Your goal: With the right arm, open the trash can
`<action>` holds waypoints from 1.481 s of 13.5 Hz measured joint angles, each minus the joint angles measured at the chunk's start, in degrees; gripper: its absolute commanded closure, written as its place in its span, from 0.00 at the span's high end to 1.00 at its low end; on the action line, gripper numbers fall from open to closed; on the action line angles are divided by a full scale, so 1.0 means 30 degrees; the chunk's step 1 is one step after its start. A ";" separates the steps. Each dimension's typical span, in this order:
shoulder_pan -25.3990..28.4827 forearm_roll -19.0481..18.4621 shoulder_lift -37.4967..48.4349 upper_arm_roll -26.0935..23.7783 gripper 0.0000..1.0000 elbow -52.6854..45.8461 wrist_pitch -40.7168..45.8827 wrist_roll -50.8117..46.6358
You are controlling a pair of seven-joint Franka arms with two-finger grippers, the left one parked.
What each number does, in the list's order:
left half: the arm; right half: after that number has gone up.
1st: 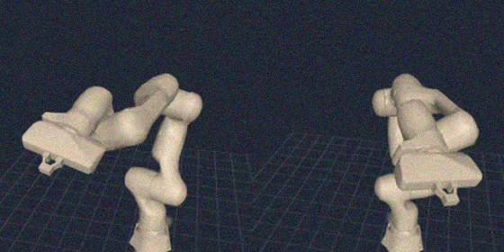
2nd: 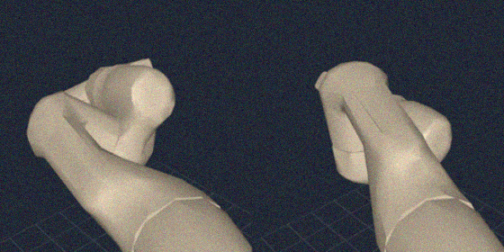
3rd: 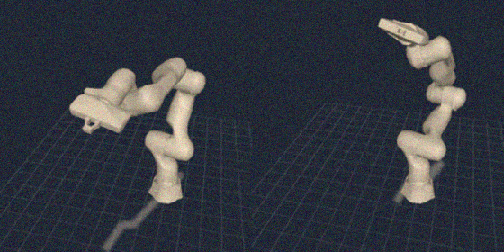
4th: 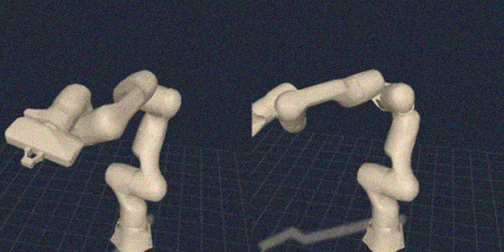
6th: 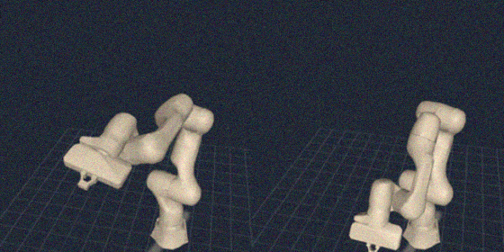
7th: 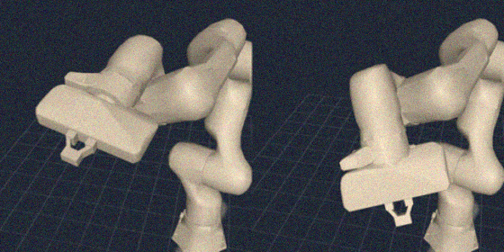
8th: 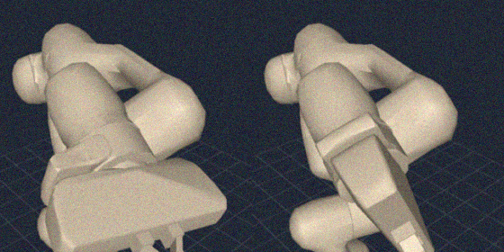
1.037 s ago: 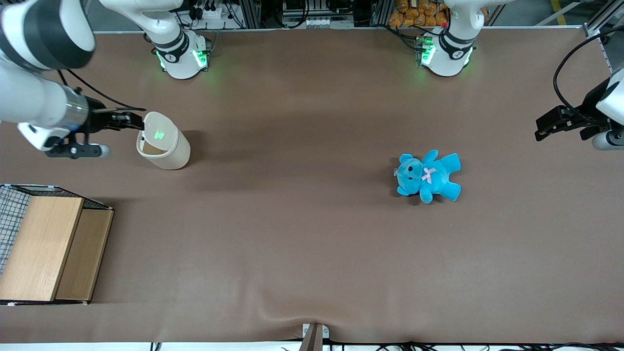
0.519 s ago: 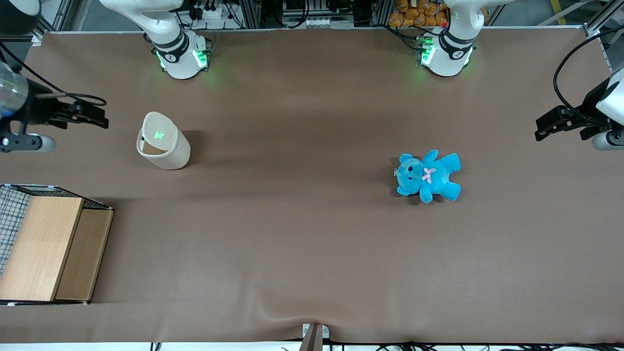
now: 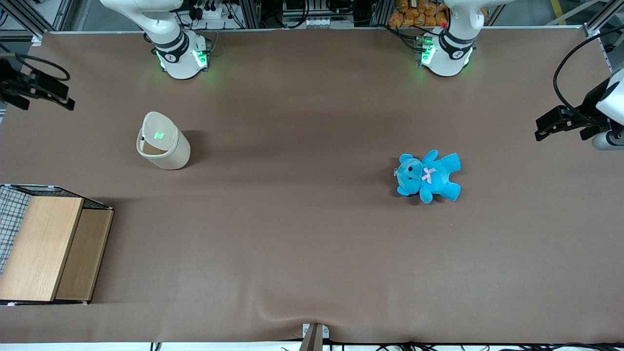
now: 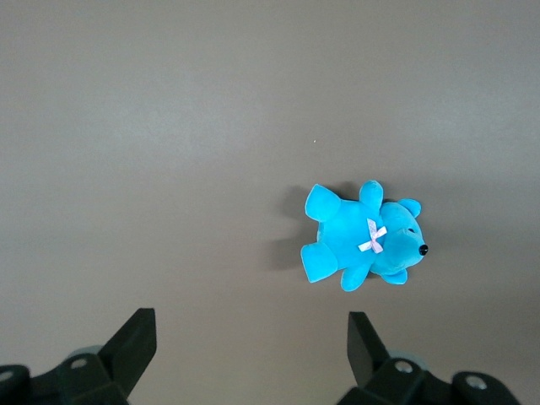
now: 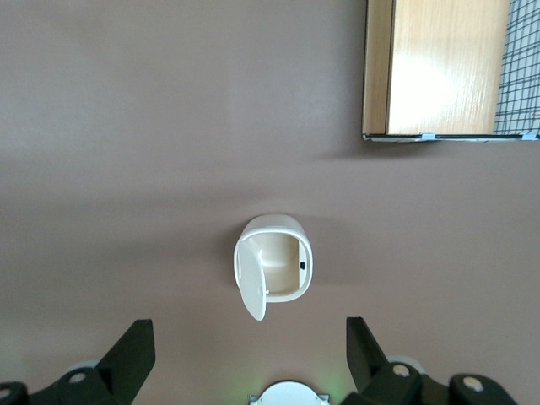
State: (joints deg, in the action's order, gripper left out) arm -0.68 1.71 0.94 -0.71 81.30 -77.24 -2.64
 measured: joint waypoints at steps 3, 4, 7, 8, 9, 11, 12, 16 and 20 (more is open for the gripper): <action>0.0000 -0.0004 0.1144 -0.0003 1.00 0.1677 -0.1278 0.0000; 0.0000 -0.0020 0.1259 -0.0004 1.00 0.1808 -0.1531 0.0001; -0.0001 -0.0082 0.1247 -0.0004 1.00 0.1811 -0.1884 0.0001; -0.0001 -0.0102 0.1217 -0.0004 1.00 0.1809 -0.1938 0.0001; -0.0001 -0.0117 0.1167 -0.0003 1.00 0.1801 -0.1997 0.0001; -0.0003 -0.0129 0.1044 0.0000 1.00 0.1764 -0.2095 0.0001; -0.0003 -0.0133 0.1016 0.0000 1.00 0.1756 -0.2111 0.0001; -0.0014 -0.0142 0.0874 0.0002 1.00 0.1744 -0.2305 0.0002; -0.0040 -0.0144 0.0745 0.0017 1.00 0.1732 -0.2419 0.0002</action>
State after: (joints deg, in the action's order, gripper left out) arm -0.80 1.28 3.18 -0.66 86.50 -84.50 -2.63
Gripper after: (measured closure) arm 0.000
